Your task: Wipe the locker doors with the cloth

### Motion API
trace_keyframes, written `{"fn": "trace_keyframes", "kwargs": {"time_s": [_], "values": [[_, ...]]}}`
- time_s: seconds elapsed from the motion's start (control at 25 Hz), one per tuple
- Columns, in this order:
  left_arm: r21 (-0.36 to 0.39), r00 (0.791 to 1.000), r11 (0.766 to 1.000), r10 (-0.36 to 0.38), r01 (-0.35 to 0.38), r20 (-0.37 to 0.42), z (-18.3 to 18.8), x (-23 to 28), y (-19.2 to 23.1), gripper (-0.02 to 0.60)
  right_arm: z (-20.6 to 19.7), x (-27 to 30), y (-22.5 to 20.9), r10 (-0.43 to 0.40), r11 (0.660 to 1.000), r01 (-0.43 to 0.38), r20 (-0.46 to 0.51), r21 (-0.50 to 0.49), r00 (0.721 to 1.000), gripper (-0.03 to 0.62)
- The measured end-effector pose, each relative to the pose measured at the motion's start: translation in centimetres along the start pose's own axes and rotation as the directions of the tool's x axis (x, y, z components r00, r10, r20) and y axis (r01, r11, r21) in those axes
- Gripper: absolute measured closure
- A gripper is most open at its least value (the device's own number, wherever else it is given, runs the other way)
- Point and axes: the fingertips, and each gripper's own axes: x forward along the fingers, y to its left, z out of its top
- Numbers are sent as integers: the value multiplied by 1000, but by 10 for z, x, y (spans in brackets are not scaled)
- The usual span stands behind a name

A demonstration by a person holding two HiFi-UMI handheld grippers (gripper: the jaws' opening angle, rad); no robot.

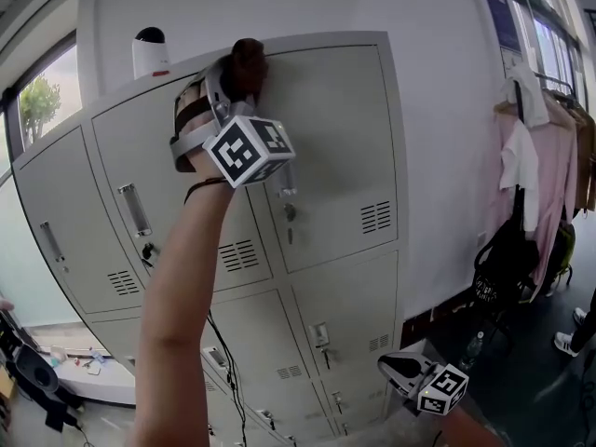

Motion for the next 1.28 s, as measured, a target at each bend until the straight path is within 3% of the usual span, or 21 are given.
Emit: {"fn": "trace_keyframes", "kwargs": {"time_s": [0.24, 0.36, 0.64, 0.88, 0.96, 1.04, 1.16, 1.28], "values": [[116, 987, 983, -150, 144, 49, 70, 18, -50, 514, -6, -20, -6, -66, 998, 66, 11, 8, 998, 576], [145, 980, 976, -176, 162, 90, 112, 32, -72, 514, -5, -36, -10, -110, 994, 110, 27, 13, 994, 576], [144, 963, 964, -240, 222, 124, 179, 55, -109, 514, -8, -78, -22, -247, 969, 245, 44, 40, 968, 576], [207, 920, 928, -347, 309, 180, 198, 10, -169, 514, -11, -91, -24, -273, 961, 272, 37, 44, 961, 576], [228, 894, 906, -402, 357, 198, 199, -14, -193, 514, -12, -89, -24, -265, 964, 264, 29, 45, 964, 576], [212, 849, 870, -485, 445, 208, 199, -47, -214, 514, -13, -84, -22, -249, 968, 248, 25, 47, 968, 576], [56, 773, 814, -568, 578, 283, 195, -115, -229, 512, -12, -73, -19, -218, 975, 217, 14, 43, 976, 576], [-92, 687, 712, -624, 696, 372, 179, -192, -249, 512, -13, -65, -15, -196, 980, 196, -15, 42, 981, 576]]}}
